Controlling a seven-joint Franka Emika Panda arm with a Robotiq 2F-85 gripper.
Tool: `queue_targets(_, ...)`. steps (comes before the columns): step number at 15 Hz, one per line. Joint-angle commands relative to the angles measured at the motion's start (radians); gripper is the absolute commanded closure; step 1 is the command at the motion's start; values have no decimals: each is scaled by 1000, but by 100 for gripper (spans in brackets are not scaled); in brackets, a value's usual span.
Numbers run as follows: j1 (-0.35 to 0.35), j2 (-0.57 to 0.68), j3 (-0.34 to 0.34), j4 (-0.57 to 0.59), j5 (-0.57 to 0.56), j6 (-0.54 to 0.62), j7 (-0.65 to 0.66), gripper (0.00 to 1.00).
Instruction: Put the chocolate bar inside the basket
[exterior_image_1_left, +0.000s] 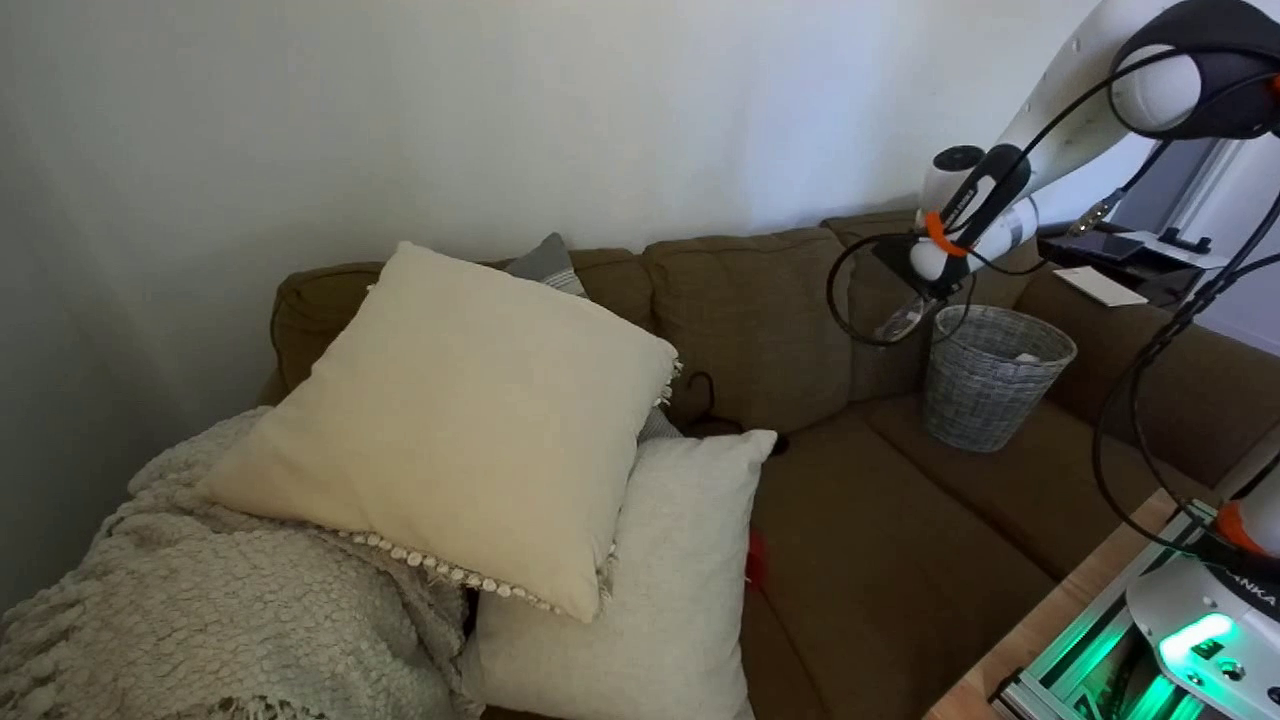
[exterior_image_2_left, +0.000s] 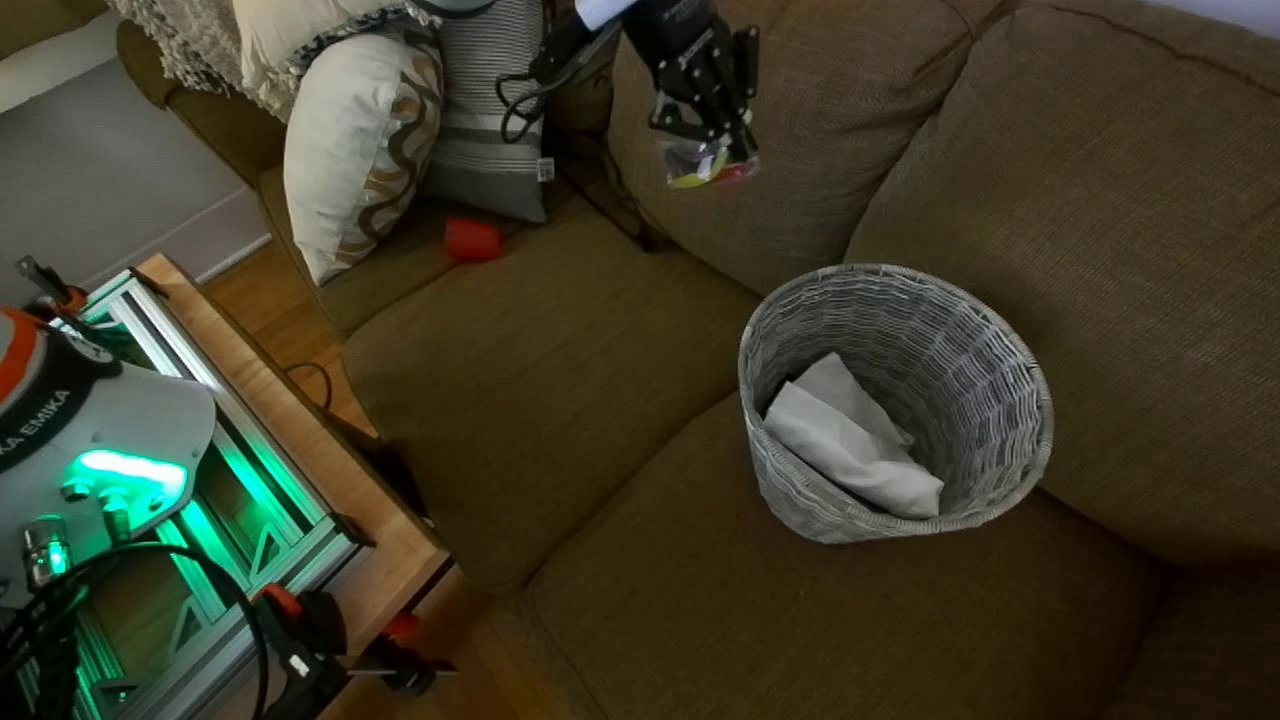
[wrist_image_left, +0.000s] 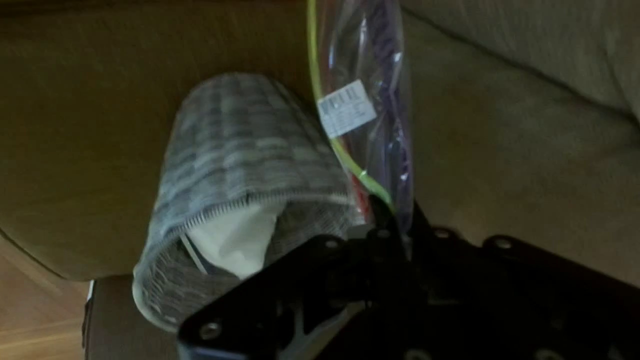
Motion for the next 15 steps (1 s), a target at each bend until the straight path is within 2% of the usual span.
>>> queue_targets(1, 94, -81, -235, -69, -38, 86, 56, 98)
queue_targets(3, 110, -41, -362, -60, -7, 129, 52, 98)
queue_targets(5, 64, 23, -412, -56, 54, 207, 48, 98)
queue_targets(6, 27, 59, -407, -40, 97, 233, 53, 98)
queue_targets(8, -2, 170, -413, -24, 198, 272, 82, 98)
queue_targets(10, -13, 272, -427, -17, 206, 271, 171, 98)
queue_targets(12, -10, 374, -437, -12, 220, 225, 251, 66)
queue_targets(15, 47, 526, -468, 3, 344, 130, 309, 46)
